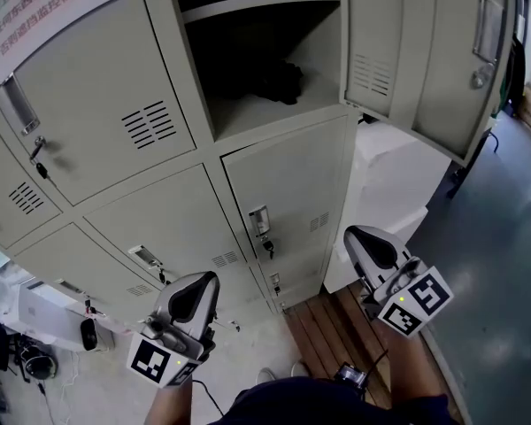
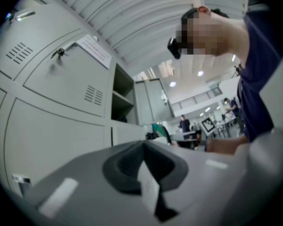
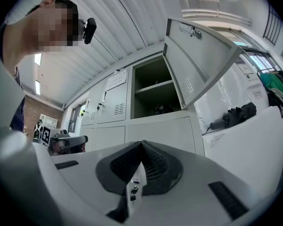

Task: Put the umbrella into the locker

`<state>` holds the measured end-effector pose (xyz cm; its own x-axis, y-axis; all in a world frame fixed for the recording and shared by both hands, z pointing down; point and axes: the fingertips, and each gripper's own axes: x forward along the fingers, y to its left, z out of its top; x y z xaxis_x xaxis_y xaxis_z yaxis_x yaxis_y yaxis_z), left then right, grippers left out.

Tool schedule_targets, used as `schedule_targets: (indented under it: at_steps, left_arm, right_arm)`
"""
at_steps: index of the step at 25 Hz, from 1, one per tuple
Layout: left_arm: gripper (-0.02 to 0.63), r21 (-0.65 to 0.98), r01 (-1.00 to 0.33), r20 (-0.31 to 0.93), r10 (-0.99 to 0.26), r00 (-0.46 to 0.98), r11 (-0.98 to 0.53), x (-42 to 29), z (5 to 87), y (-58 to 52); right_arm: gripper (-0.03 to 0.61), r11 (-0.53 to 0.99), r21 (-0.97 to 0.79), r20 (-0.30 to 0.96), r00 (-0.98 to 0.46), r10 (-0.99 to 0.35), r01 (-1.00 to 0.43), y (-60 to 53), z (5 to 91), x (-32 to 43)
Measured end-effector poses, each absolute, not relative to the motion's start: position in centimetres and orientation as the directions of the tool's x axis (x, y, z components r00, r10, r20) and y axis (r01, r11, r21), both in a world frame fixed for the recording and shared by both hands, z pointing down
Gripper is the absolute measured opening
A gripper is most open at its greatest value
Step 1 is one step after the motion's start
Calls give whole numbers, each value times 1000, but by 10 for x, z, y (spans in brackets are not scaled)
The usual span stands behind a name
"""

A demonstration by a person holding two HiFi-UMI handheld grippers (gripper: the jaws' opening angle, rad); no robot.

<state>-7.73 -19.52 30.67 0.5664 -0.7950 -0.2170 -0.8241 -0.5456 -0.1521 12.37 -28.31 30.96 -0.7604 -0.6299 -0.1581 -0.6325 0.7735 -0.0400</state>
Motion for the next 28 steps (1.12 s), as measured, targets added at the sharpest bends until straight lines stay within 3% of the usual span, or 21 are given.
schedule_targets:
  at_steps: [28]
  left_arm:
    - [3,-136,-828,-215,-800,560,-543,-76,308,-189]
  right_arm:
    - [6,785,-67,-146,-772,-618,-616,-276,317,118]
